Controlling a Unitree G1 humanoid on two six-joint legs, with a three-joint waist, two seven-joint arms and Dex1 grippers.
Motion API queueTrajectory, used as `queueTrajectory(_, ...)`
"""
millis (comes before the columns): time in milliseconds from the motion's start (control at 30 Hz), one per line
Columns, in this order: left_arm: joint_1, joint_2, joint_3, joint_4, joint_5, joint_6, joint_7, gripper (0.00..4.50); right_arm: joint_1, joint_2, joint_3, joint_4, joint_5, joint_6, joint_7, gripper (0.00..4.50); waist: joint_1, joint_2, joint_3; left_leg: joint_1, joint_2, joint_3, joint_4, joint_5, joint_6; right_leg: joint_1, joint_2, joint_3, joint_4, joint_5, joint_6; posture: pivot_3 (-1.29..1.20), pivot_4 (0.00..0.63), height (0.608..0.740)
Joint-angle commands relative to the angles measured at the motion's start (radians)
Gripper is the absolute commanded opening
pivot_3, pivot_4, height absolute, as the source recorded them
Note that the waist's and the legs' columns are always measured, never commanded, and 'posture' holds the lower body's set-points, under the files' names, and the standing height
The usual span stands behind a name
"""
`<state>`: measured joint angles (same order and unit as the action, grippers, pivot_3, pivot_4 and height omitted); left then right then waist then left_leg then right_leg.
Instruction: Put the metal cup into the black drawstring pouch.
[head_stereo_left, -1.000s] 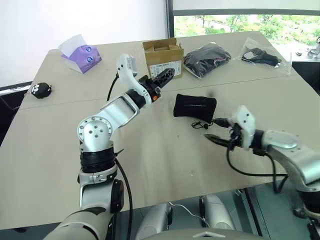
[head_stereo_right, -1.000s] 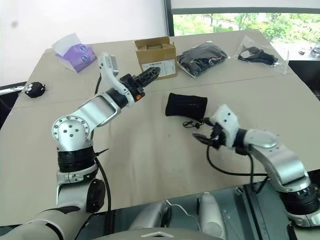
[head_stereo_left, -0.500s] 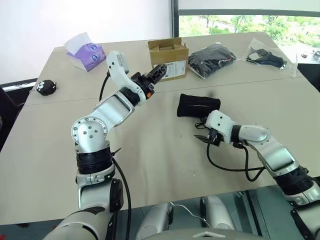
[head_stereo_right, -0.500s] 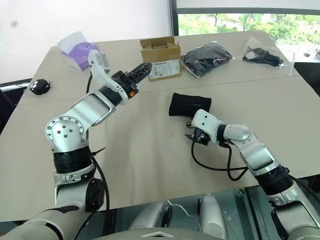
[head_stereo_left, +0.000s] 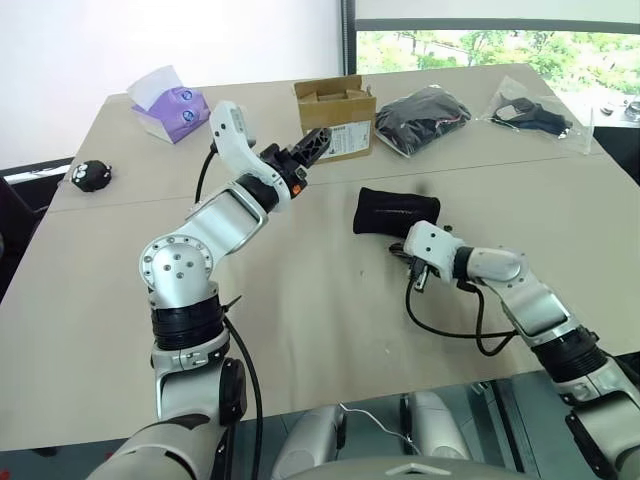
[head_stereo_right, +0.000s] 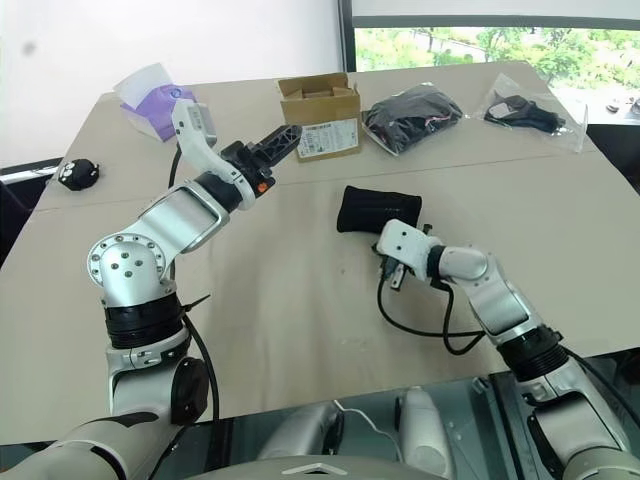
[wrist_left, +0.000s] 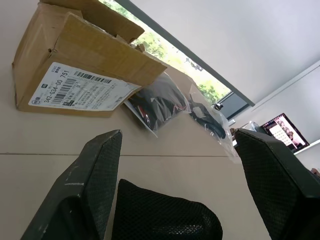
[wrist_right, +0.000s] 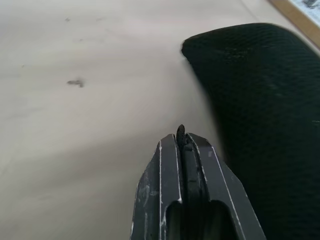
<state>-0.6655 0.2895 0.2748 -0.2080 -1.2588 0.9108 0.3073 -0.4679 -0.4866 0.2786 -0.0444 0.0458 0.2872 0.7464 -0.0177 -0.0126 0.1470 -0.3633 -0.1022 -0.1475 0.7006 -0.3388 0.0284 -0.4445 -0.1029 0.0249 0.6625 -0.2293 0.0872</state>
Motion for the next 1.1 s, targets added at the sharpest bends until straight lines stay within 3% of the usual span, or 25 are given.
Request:
queueTrajectory(33,-0.009,0.017,-0.009,-0.035,0.009,0.004,-0.033,3.71,-0.088,0.085,-0.173,-0.127,0.191,0.074,-0.04,0.05,-0.004,0.0,0.0,0.0,0.0,0.0,0.0,0.0,0.0,0.0,0.0,0.0,0.0,0.0,0.0,0.0,0.15,0.74)
queueTrajectory(367,0.079,0.06,-0.085,-0.055,0.142,-0.022,-0.228,3.71,-0.403,0.257,-0.408,-0.131,0.375,0.217,-0.302,0.05,-0.023,0.0,0.0,-0.001,0.0,-0.001,-0.001,0.0,0.0,-0.001,0.0,-0.002,0.0,0.0,0.0,0.0,0.15,0.74)
queueTrajectory(600,-0.005,0.075,-0.214,-0.143,0.372,-0.211,-0.468,3.71,-0.465,0.295,-0.396,-0.177,0.46,0.303,-0.334,0.05,-0.024,0.001,0.0,-0.001,0.0,-0.001,-0.001,0.0,0.0,-0.002,-0.001,-0.002,0.0,0.0,0.0,0.0,0.15,0.74)
queueTrajectory(800,-0.081,0.107,-0.308,-0.094,0.588,-0.348,-0.611,3.71,-0.439,0.299,-0.339,-0.2,0.459,0.316,-0.324,0.05,-0.029,0.002,-0.001,-0.001,0.0,0.001,-0.001,0.0,0.0,-0.002,-0.001,-0.001,0.0,0.0,0.0,0.0,0.15,0.74)
queueTrajectory(900,-0.109,0.124,-0.361,-0.086,0.692,-0.401,-0.672,4.47,-0.431,0.302,-0.322,-0.211,0.461,0.317,-0.325,0.0,-0.028,0.002,0.0,-0.001,0.0,0.0,-0.002,0.0,0.0,-0.002,-0.001,-0.001,0.0,0.0,0.0,0.0,0.15,0.74)
queueTrajectory(1100,-0.113,0.103,-0.38,-0.061,0.773,-0.446,-0.734,4.47,-0.423,0.299,-0.304,-0.227,0.467,0.32,-0.324,0.0,-0.028,0.002,0.0,-0.001,0.0,-0.001,-0.002,0.0,0.0,-0.002,-0.001,-0.002,0.0,0.0,0.0,0.0,0.15,0.74)
